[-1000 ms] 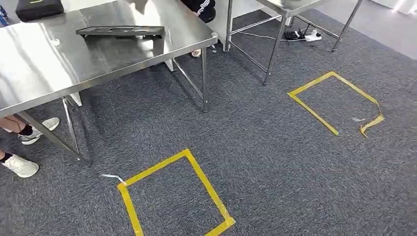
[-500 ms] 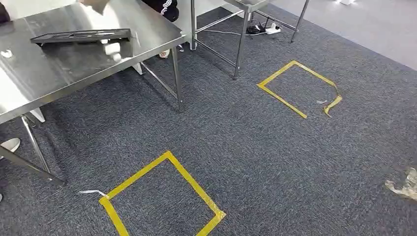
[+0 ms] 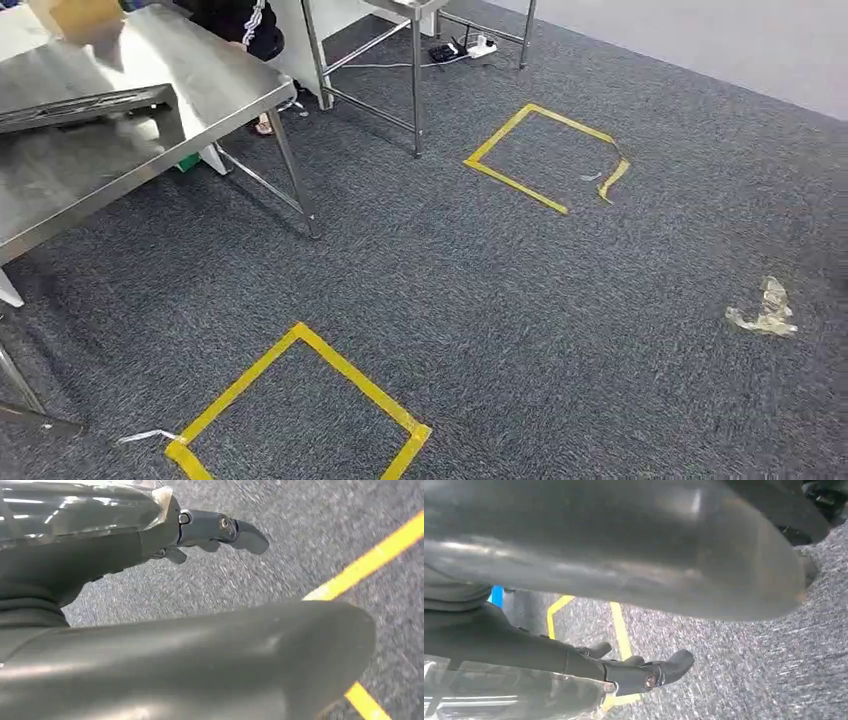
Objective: Take the parts from the cabinet and place them on the table.
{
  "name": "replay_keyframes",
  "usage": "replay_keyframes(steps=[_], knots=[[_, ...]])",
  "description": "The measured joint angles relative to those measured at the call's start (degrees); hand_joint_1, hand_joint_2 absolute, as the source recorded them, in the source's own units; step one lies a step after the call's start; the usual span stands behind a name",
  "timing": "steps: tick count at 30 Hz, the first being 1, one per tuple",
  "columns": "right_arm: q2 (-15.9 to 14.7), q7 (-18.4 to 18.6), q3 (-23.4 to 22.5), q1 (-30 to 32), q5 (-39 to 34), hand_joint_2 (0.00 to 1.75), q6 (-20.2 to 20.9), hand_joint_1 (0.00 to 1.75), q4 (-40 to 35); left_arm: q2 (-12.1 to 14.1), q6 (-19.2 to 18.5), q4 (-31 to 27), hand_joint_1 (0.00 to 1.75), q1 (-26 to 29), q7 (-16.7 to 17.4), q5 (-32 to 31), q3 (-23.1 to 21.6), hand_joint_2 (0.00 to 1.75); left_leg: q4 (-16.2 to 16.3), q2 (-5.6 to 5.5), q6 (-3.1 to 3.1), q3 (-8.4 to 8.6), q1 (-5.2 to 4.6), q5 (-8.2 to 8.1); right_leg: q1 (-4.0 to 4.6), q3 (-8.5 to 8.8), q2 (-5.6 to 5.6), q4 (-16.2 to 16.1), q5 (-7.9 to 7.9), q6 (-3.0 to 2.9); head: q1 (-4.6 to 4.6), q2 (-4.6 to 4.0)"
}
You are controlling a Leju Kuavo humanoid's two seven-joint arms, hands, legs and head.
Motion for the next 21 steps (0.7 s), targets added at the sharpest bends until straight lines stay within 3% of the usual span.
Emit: replay_keyframes(steps=[1, 2, 3, 4, 5, 8, 9, 10, 11, 13, 14, 15, 16, 18, 19, 20, 21], knots=[[-0.09, 0.0, 0.0, 0.01, -0.28, 0.0, 0.0, 0.0, 0.0, 0.04, -0.91, 0.0, 0.0, 0.01, -0.11, -0.35, 0.0, 0.0, -1.98, 0.0, 0.1, 0.63, 0.02, 1.88, 0.0, 0.07, 0.71, 0.06, -0.01, 0.01, -0.04, 0.0], [-0.15, 0.0, -0.02, 0.0, -0.67, 0.0, -0.17, 0.0, 0.0, 0.24, -1.92, 0.0, 0.0, 0.0, -0.17, -0.68, -0.04, 0.0, -6.22, -0.08, 0.19, 2.48, 0.08, 4.73, 0.0, 0.18, 1.53, 0.13, -0.01, 0.03, -0.04, 0.0], [-0.13, -0.02, -0.06, 0.01, -1.13, 0.0, -0.46, 0.0, 0.0, 0.44, -2.75, 0.0, 0.0, -0.01, -0.17, -1.22, -0.11, 0.0, -12.24, -0.96, 0.28, 5.21, 0.31, 7.93, -0.03, 0.27, 2.43, 0.28, -0.04, 0.07, -0.06, 0.0], [-0.13, -0.07, -0.13, 0.06, -1.53, 0.0, -0.7, 0.0, 0.0, 0.59, -3.17, 0.0, 0.0, 0.0, -0.17, -1.66, -0.18, 0.0, -16.13, -3.42, 0.43, 6.83, 0.58, 9.04, -0.03, 0.04, 3.04, 0.45, -0.05, 0.11, -0.04, 0.0], [-0.13, -0.28, -0.31, 0.06, -2.05, 0.0, -1.09, 0.0, 0.0, 0.7, -3.75, 0.0, 0.0, -0.02, -0.09, -2.2, -0.26, 0.0, -16.91, -4.48, 0.35, 7.11, 0.55, 8.45, 0.74, -0.32, 3.43, 0.92, -0.29, 0.59, 0.04, 0.0], [-0.22, -0.94, -0.89, 1.08, -3.28, 0.0, -1.86, 0.0, 0.0, 1.07, -4.33, -0.02, 0.0, -0.06, 0.3, -3.28, -0.74, 0.0, -16.75, -2.74, 1.41, 7.0, -0.32, 8.6, -0.03, -1.18, 4.86, 0.23, 0.19, 1.75, 0.02, 0.0], [-0.37, -1.23, -1.09, 1.57, -3.61, 0.0, -2.1, 0.0, 0.02, 1.16, -4.65, -0.02, 0.0, -0.05, 0.37, -3.63, -1.01, 0.0, -17.3, -2.07, 2.04, 7.14, 0.02, 9.02, 0.38, -1.37, 5.04, 0.32, 0.15, 2.25, 0.09, 0.0], [-0.39, -1.4, -1.25, 1.96, -3.76, 0.0, -2.25, 0.0, 0.02, 1.27, -4.76, -0.02, 0.0, -0.19, 0.39, -3.98, -1.27, 0.0, -17.66, -1.37, 2.46, 7.28, 0.07, 9.31, 0.07, -1.78, 2.02, 1.6, -0.35, 2.21, 0.07, 0.0], [-0.33, -1.62, -1.44, 2.04, -3.82, 0.0, -2.32, 0.0, 0.02, 1.33, -4.83, -0.02, 0.0, -0.19, 0.37, -4.07, -1.55, 0.0, -17.75, -0.79, 2.83, 7.26, 0.07, 9.33, 0.31, -3.21, 0.1, 4.18, -1.93, 1.9, 0.46, 0.0], [-0.24, -1.99, -1.86, 2.01, -3.89, 0.0, -2.49, 0.0, 0.02, 1.46, -4.89, -0.02, 0.0, -0.06, 0.46, -4.2, -1.81, 0.0, -17.73, 1.01, 3.07, 7.13, -0.14, 9.25, 0.2, -8.04, -0.85, 13.65, -6.15, 1.43, 0.59, 0.0], [-0.24, -2.12, -1.95, 2.12, -3.89, 0.0, -2.64, 0.0, 0.02, 1.51, -4.89, -0.02, 0.0, -0.03, 0.53, -4.41, -1.92, 0.0, -17.71, 1.82, 3.08, 7.03, -0.16, 9.23, 0.15, -10.06, -0.96, 17.82, -7.45, 1.57, 0.61, 0.0], [-0.24, -2.19, -1.97, 2.34, -3.89, 0.0, -2.69, 0.0, 0.02, 1.55, -4.89, -0.02, 0.0, -0.04, 0.55, -4.57, -1.97, 0.0, -17.71, 2.47, 3.06, 7.03, -0.15, 9.22, 0.06, -10.74, -1.06, 19.27, -7.55, 1.94, 0.61, 0.0], [-0.28, -2.23, -1.99, 2.63, -3.89, 0.0, -2.69, 0.0, 0.04, 1.55, -4.89, -0.02, 0.0, -0.07, 0.55, -4.59, -1.99, 0.0, -17.7, 3.09, 2.99, 7.04, -0.1, 9.17, -0.06, -9.97, -1.19, 17.88, -6.76, 2.49, 0.63, 0.0], [-0.44, -2.25, -2.05, 2.91, -3.89, 0.0, -2.71, 0.0, 0.04, 1.53, -4.89, -0.02, 0.0, -0.07, 0.55, -4.68, -2.03, 0.0, -17.67, 4.27, 2.65, 7.31, 0.04, 8.97, -0.36, -4.41, -2.58, 7.76, -3.0, 3.78, 0.61, 0.0], [-0.44, -2.29, -2.05, 2.84, -3.89, 0.0, -2.73, 0.0, 0.04, 1.53, -4.87, -0.02, 0.0, -0.08, 0.55, -4.72, -2.08, 0.0, -17.63, 4.88, 2.32, 7.59, -0.05, 8.8, -0.35, -1.12, -5.19, 2.1, -1.48, 4.07, 0.74, 0.0], [-0.26, -2.34, -2.05, 2.63, -3.89, 0.0, -2.73, 0.0, 0.04, 1.6, -4.87, -0.04, 0.0, -0.05, 0.55, -4.79, -2.16, 0.0, -17.48, 5.26, 1.86, 7.65, -0.6, 8.49, -0.04, -0.59, -7.0, 0.61, -1.0, 3.63, 0.94, 0.0], [-0.33, -2.42, -2.1, 2.58, -4.08, 0.0, -2.82, 0.0, 0.04, 1.57, -4.85, -0.04, 0.0, -0.03, 0.55, -4.96, -2.27, 0.0, -17.53, 5.85, 1.44, 7.9, -0.68, 8.28, 0.17, -0.3, -6.05, 0.65, -0.55, 2.91, 0.66, 0.0]])
